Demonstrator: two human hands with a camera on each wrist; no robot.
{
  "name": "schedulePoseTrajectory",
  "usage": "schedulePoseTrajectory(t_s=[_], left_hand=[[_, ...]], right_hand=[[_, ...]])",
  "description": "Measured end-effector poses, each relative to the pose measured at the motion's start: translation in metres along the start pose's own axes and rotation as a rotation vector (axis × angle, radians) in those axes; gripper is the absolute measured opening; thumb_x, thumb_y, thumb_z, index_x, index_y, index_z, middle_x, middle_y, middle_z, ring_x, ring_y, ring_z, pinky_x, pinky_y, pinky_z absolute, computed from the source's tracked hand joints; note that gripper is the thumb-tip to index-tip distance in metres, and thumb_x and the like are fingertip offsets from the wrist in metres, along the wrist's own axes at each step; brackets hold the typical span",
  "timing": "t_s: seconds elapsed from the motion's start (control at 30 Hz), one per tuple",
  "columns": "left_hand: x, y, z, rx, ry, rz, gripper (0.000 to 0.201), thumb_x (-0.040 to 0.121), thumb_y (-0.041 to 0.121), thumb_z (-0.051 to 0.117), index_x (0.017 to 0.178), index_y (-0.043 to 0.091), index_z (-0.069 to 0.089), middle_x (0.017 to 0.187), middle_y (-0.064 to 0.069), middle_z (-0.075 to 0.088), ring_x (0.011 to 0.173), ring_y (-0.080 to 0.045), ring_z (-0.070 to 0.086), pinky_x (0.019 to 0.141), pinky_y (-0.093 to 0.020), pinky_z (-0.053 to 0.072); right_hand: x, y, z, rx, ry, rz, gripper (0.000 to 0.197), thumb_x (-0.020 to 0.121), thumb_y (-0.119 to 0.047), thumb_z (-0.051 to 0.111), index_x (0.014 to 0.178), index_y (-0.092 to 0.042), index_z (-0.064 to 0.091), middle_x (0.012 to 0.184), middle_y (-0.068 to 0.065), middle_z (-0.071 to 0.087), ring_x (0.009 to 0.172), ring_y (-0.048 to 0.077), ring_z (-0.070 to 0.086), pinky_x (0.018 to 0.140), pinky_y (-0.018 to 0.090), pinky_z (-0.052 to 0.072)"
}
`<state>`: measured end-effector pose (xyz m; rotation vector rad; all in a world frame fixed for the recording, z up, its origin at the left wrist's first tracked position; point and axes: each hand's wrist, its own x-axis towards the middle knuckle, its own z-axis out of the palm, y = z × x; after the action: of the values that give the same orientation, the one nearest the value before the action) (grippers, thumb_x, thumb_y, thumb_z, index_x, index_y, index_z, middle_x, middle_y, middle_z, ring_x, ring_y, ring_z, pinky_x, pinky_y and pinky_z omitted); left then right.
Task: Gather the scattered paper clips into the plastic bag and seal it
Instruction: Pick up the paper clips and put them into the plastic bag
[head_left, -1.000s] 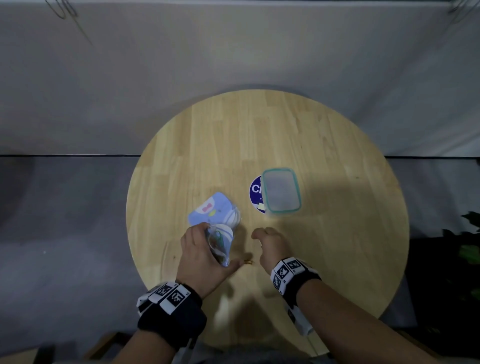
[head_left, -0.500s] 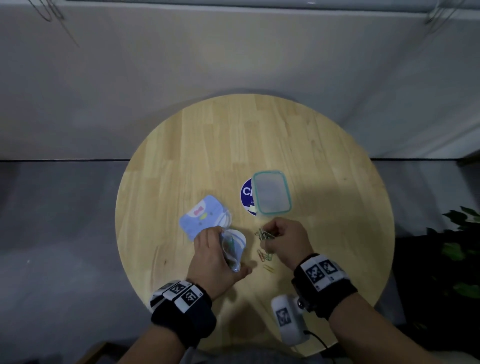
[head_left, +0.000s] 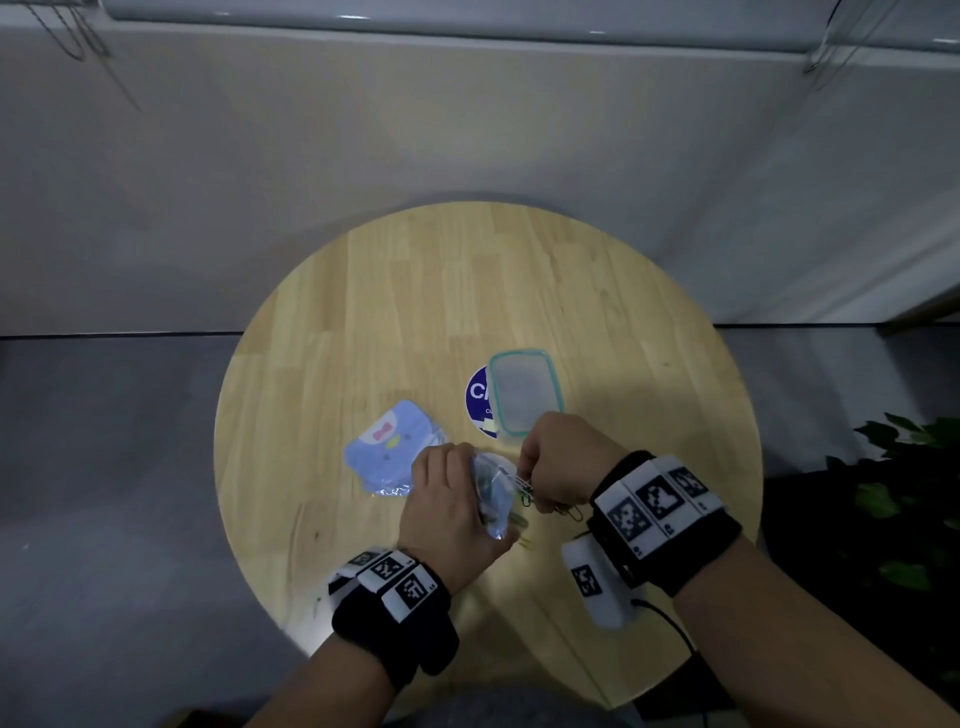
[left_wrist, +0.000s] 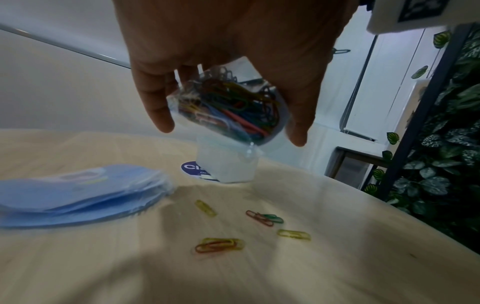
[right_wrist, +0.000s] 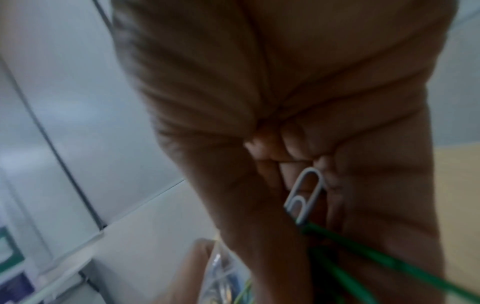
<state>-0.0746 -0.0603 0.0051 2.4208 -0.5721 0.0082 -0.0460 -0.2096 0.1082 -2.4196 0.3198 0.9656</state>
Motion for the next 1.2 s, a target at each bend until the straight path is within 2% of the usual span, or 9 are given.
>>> schedulePoseTrajectory(t_s=[0.07,0.2,0.37,0.67,0.8,0.9,0.97,1.07,1.2], left_hand=[[0.002,0.001,0.0,0.003,0.009,0.004,0.069,0.047,0.039,0.075,0.101,0.012,0.042,0.09,-0.005,0.044,0.086,-0.022,0.037,0.076,-0.03,0.034],[0.004,0.009,0.0,-0.002,0.071,0.097,0.06,0.052,0.031,0.073,0.099,0.008,0.045,0.093,0.0,0.035,0.086,-0.023,0.038,0.078,-0.03,0.034],[0.003,0.006,0.001,0.006,0.072,0.064,0.064,0.051,0.031,0.074,0.103,0.009,0.043,0.094,0.0,0.033,0.087,-0.023,0.039,0.078,-0.032,0.036],[0.0,0.012,0.004,0.064,0.003,0.049,0.06,0.059,0.035,0.07,0.104,0.0,0.052,0.092,-0.011,0.053,0.089,-0.028,0.044,0.079,-0.035,0.039],[-0.004,0.014,0.006,0.057,-0.036,0.044,0.059,0.059,0.036,0.068,0.105,0.003,0.051,0.093,-0.009,0.051,0.088,-0.028,0.046,0.079,-0.037,0.04],[-0.006,0.017,0.008,-0.014,-0.016,-0.031,0.063,0.056,0.041,0.064,0.105,0.006,0.047,0.094,-0.006,0.044,0.086,-0.024,0.039,0.079,-0.031,0.035],[-0.006,0.02,0.01,-0.054,-0.013,-0.105,0.069,0.057,0.048,0.061,0.108,0.003,0.048,0.096,-0.008,0.047,0.088,-0.025,0.04,0.079,-0.029,0.034],[-0.006,0.021,0.011,-0.132,0.014,-0.212,0.073,0.054,0.051,0.058,0.107,0.002,0.051,0.095,-0.006,0.046,0.089,-0.025,0.043,0.079,-0.033,0.037],[-0.004,0.017,0.008,-0.19,0.007,-0.313,0.09,0.046,0.049,0.082,0.117,0.008,0.044,0.101,0.003,0.036,0.098,-0.017,0.036,0.083,-0.027,0.035]], right_hand=[[0.002,0.0,-0.002,0.039,-0.052,0.022,0.024,0.065,0.012,0.068,0.085,0.0,0.074,0.076,0.018,0.072,0.062,0.026,0.067,0.067,0.035,0.06],[0.009,0.0,-0.004,-0.011,-0.094,0.058,0.023,0.063,0.006,0.075,0.085,0.003,0.074,0.083,0.02,0.074,0.076,0.029,0.072,0.075,0.044,0.06],[0.012,0.001,-0.009,-0.043,-0.153,0.095,0.023,0.062,0.005,0.076,0.085,0.004,0.073,0.083,0.022,0.074,0.076,0.032,0.072,0.075,0.048,0.06],[0.008,-0.013,-0.006,-0.334,-0.244,0.143,0.028,0.078,-0.003,0.068,0.105,0.003,0.066,0.107,0.016,0.069,0.082,0.021,0.059,0.075,0.031,0.049],[0.014,-0.017,-0.006,-0.275,-0.082,0.09,0.012,0.069,0.003,0.071,0.078,-0.002,0.065,0.071,0.01,0.064,0.076,0.023,0.062,0.067,0.027,0.05],[0.018,-0.015,-0.002,-0.15,0.06,0.032,0.021,0.072,-0.001,0.068,0.093,-0.001,0.069,0.091,0.012,0.071,0.089,0.024,0.067,0.079,0.032,0.057],[0.015,-0.015,0.002,-0.034,0.12,-0.005,0.025,0.075,-0.005,0.064,0.101,-0.003,0.065,0.098,0.012,0.068,0.088,0.024,0.063,0.076,0.03,0.055],[0.006,-0.011,0.009,0.144,0.212,-0.065,0.029,0.065,-0.003,0.073,0.09,-0.008,0.058,0.084,0.004,0.058,0.075,0.02,0.052,0.053,0.02,0.039],[0.001,-0.004,0.018,0.297,0.258,-0.157,0.011,0.077,-0.005,0.058,0.082,-0.014,0.054,0.084,0.002,0.061,0.079,0.02,0.056,0.061,0.019,0.043]])
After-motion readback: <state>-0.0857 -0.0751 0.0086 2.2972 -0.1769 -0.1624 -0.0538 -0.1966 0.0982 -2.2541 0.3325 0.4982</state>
